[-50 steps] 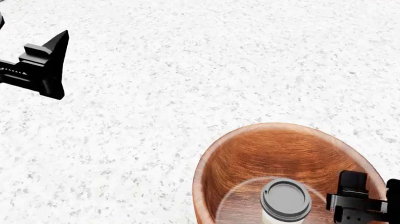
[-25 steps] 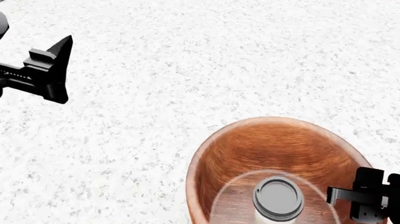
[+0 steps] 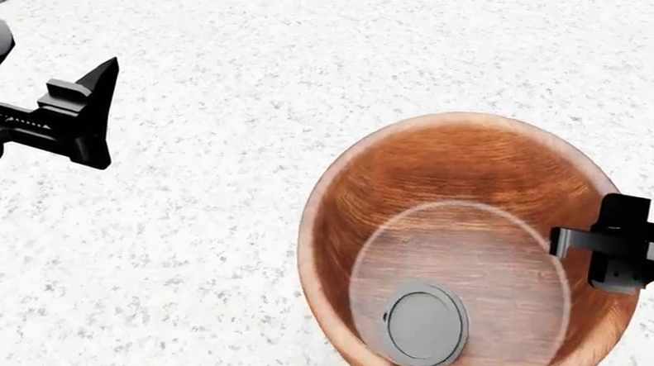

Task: Place the cup inside the bowl on the dining table and move the bowl to any counter.

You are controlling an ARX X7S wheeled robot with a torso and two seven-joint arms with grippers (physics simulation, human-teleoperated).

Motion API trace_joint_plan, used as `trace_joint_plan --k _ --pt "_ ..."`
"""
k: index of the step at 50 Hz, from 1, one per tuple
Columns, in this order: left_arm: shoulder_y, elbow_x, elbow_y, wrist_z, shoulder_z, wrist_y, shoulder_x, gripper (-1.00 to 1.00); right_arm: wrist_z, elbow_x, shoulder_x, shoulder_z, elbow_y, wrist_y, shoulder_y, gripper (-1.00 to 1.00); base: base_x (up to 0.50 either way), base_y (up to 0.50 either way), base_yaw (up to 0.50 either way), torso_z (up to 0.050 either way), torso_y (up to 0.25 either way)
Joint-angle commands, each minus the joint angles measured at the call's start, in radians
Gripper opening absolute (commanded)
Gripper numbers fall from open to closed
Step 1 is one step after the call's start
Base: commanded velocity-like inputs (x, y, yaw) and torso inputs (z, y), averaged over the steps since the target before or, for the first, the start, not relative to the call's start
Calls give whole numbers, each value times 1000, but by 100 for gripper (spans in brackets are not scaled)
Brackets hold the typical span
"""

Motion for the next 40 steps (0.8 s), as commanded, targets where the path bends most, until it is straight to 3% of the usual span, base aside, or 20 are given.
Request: trace_joint_plan --k 1,17,21,30,40 --pt "-2 1 -3 2 6 2 1 100 17 40 -38 -25 100 75 187 -100 0 0 0 0 0" --pt "9 0 -11 10 -1 15 -9 100 -63 -40 -83 -89 166 112 328 -100 0 0 0 1 1" --pt "10 -3 -8 9 -3 15 -11 100 -60 -23 -60 -74 131 90 297 -100 0 0 0 0 0" --pt "20 3 -10 8 2 25 -6 100 -232 -157 -27 -72 57 -36 225 -100 0 0 0 0 0" --pt "17 4 -7 6 5 26 -5 100 -160 -94 -18 -53 59 -32 204 -100 -125 0 0 0 1"
